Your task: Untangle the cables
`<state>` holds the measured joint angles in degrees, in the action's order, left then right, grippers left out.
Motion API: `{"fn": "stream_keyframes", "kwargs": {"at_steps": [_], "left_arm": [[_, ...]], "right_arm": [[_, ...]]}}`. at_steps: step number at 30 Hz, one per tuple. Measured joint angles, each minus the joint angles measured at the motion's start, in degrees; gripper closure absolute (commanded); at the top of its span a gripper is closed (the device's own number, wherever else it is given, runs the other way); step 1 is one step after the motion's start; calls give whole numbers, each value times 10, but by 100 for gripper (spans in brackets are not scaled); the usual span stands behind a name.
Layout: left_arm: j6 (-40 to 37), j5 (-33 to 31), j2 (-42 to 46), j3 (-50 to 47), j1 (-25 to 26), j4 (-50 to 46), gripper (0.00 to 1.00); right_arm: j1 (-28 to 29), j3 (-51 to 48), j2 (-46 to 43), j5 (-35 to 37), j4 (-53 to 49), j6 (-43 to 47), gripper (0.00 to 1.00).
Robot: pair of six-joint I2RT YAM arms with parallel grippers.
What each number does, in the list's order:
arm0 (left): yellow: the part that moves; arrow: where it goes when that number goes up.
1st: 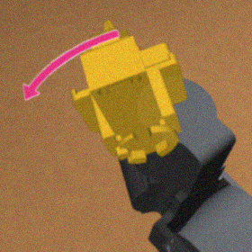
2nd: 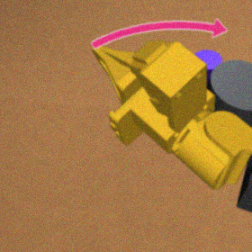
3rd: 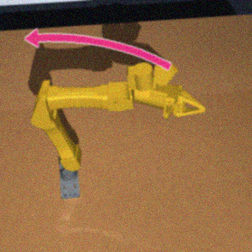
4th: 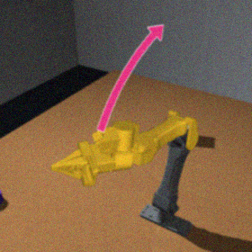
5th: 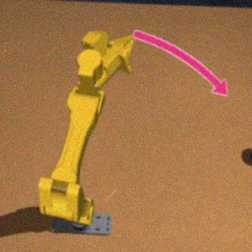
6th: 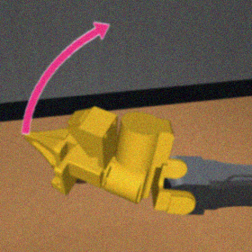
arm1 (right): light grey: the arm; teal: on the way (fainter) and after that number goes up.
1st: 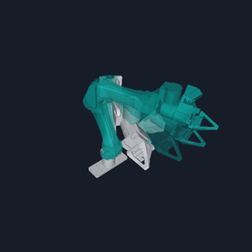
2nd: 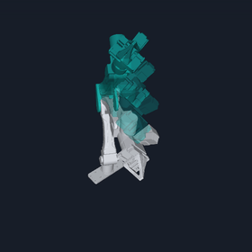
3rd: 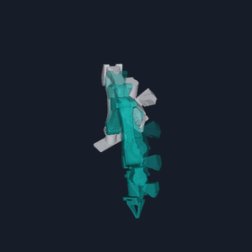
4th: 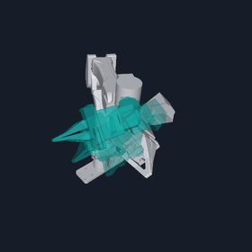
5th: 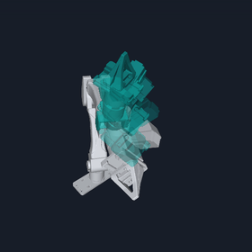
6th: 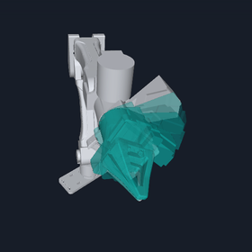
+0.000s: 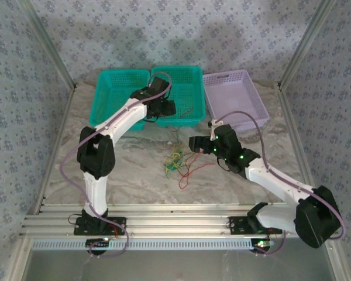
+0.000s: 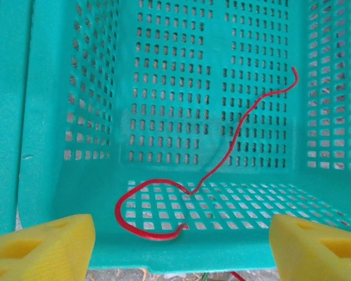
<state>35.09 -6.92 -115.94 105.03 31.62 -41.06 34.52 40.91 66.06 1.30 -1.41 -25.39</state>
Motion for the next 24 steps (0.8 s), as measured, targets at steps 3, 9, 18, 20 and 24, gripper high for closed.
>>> {"fn": "stream_keyframes", "kwargs": {"at_steps": [3, 9, 18, 20, 24], "left_arm": [[4, 0, -7, 5, 0, -13, 25], [14, 3, -23, 16, 2, -26, 29], [21, 14, -46, 33, 4, -28, 48], [25, 16, -48, 35, 4, -30, 54], [27, 19, -69, 61, 4, -40, 67]], "right_arm": [[0, 0, -20, 3, -8, 5, 0], [1, -3, -46, 10, -22, 11, 0], [1, -9, -51, 17, -37, 13, 0], [1, -10, -56, 20, -38, 14, 0], [1, -10, -66, 24, -39, 15, 0]]}}
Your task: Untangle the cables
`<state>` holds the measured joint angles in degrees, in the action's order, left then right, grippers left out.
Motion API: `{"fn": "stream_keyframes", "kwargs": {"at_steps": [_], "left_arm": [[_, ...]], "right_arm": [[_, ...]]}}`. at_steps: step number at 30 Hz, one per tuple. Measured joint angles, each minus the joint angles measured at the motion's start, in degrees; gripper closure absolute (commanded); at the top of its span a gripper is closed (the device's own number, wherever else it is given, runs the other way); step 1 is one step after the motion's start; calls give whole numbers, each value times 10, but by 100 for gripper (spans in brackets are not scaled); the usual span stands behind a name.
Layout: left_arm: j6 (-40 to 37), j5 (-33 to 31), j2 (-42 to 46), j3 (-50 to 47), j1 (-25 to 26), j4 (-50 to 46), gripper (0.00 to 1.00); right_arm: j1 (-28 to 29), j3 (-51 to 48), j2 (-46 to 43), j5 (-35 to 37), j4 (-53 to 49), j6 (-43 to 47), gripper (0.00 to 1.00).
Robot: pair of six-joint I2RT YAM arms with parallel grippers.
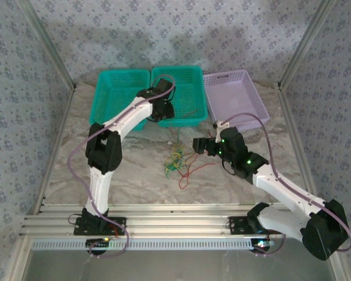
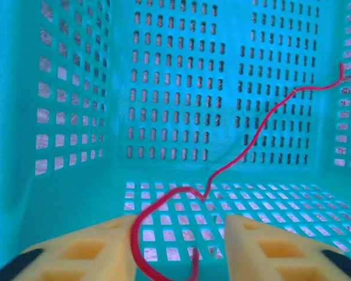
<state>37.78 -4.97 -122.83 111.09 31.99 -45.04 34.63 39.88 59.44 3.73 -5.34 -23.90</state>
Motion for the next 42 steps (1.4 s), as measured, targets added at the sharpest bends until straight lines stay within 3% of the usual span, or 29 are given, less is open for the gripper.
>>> {"fn": "stream_keyframes", "kwargs": {"at_steps": [7, 11, 30, 42], "left_arm": [[-1, 2, -27, 37, 0, -17, 83], [-2, 3, -30, 59, -1, -28, 100], [-2, 2, -49, 179, -3, -91, 100], [-11, -4, -100, 310, -11, -136, 100]], "right_arm": [[0, -2, -2, 2, -1, 0, 0], [0, -7, -2, 4, -3, 0, 0], [0, -7, -2, 4, -3, 0, 0], [0, -7, -2, 4, -3, 0, 0]]}}
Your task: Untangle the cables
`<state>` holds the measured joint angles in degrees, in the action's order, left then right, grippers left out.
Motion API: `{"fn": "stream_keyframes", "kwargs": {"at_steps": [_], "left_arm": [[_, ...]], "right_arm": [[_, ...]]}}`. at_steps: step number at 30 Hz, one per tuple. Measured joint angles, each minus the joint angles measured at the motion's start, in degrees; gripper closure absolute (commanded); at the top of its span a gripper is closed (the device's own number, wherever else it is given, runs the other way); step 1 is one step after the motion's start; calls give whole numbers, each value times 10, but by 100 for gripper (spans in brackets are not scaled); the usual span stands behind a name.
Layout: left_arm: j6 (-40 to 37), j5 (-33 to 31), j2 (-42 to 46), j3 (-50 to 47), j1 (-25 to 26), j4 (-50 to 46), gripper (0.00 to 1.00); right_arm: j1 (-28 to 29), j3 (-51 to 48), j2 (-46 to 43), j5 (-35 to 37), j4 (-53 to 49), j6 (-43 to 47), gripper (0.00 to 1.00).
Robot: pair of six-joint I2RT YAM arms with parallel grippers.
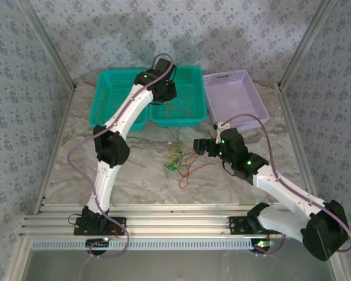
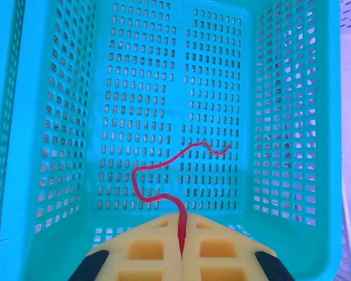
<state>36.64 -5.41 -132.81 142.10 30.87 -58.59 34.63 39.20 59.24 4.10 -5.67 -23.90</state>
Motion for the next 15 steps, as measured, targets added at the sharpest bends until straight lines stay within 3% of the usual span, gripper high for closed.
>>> {"fn": "stream_keyframes", "kwargs": {"at_steps": [15], "left_arm": [[-28, -30, -10, 6, 0, 45, 100]], "right_arm": [[0, -17, 0, 0, 1, 0, 0]]}}
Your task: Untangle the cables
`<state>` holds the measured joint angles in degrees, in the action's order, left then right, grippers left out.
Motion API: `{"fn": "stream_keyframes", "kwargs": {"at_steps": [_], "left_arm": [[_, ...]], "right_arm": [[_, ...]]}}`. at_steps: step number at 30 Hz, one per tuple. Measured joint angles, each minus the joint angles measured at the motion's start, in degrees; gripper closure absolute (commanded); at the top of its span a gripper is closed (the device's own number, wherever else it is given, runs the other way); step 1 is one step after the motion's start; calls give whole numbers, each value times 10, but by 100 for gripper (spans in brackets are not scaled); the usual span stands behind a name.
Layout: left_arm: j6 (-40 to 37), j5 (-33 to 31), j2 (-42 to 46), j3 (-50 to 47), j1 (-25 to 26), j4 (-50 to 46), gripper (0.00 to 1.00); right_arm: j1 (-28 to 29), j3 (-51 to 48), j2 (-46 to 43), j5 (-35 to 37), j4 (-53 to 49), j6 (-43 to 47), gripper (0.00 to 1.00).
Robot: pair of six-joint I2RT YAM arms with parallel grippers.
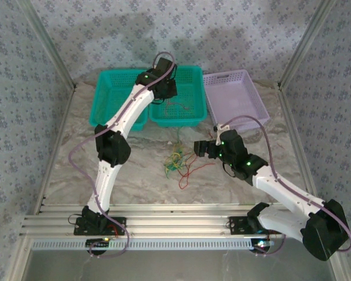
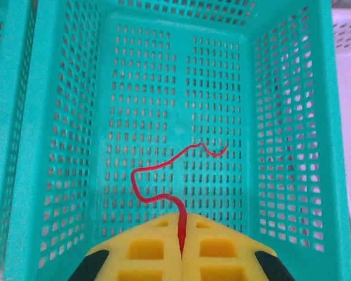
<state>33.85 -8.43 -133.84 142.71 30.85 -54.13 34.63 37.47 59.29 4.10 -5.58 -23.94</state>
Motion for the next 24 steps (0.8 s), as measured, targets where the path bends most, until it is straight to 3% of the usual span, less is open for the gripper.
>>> {"fn": "stream_keyframes", "kwargs": {"at_steps": [2, 5, 8, 14, 19, 24], "left_arm": [[-7, -3, -7, 9, 0, 13, 100], [-18, -9, -40, 47, 0, 24, 82], [-32, -13, -84, 85, 0, 33, 77], [-47, -10, -140, 106, -3, 32, 52], [-57, 1, -140, 110, -4, 27, 25], [-60, 3, -102, 106, 3, 6, 21]], "right_arm": [[0, -4, 0, 0, 0, 0, 0], [2, -9, 0, -1, 0, -2, 0], [10, -16, 0, -3, 3, -7, 0], [35, -28, 23, -5, 20, -18, 1], [44, -32, 67, -4, 32, -26, 4], [44, -16, 141, -2, 35, -26, 8]]}}
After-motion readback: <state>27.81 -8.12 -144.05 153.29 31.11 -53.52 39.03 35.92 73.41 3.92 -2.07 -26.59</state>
